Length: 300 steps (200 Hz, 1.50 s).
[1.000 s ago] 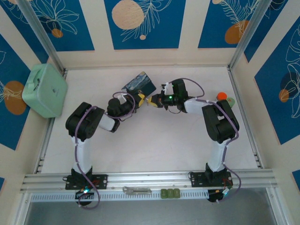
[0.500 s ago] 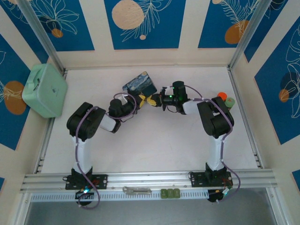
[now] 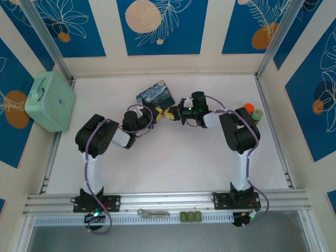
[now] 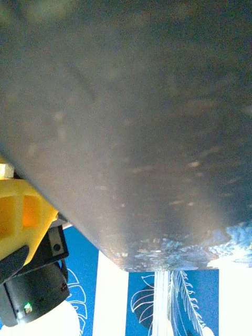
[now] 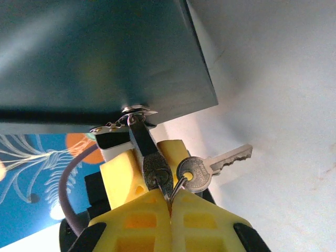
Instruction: Unlock a padlock with a key
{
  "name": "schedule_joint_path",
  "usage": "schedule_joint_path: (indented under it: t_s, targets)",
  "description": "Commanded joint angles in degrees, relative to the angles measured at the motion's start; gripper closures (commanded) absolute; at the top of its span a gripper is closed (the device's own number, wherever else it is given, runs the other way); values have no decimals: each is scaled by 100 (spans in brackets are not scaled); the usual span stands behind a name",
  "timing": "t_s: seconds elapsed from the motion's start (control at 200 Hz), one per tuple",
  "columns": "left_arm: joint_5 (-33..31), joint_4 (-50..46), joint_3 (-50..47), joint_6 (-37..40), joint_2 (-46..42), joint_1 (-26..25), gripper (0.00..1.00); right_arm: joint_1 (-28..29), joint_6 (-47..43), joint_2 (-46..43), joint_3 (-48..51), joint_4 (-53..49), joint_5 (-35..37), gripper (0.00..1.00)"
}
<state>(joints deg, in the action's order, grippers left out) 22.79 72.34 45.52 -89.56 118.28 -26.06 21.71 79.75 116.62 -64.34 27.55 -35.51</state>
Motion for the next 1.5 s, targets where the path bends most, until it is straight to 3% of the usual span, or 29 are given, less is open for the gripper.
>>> schedule_joint_path:
  t_s: [0.0,0.28,0.52,0.645,0.735,0.97,1.25,1.495]
  targets:
    - [1458,596,221,92,-167,-567,100,279,-1459,-383,-327,-1028,1502,100]
    - [1523,88,352,182,-421,-566,100,522,-3089,-838,-342,-1835,2742,100]
    - [1633,-560,500,445,-691,-567,100,1264,-5475,-1105,-606,-2491,4639,100]
    - [1646,-590,528,407,-709,-562,100,1549,-6442,-1150,-525,-2193,5373,100]
    - [1653,-537,550,346,-691,-566,100,1845,-7642,-1094,-495,-1794,5866,100]
    - [1703,-606,590,360,-743,-566,100,2281,-10217,-977,30,-481,5894,100]
    - [1668,-597,529,389,-766,-566,100,2077,-9196,-1169,-66,-1093,5282,100]
    - [1642,-614,511,413,-780,-565,100,1539,-6984,-1510,-116,-1581,4016,100]
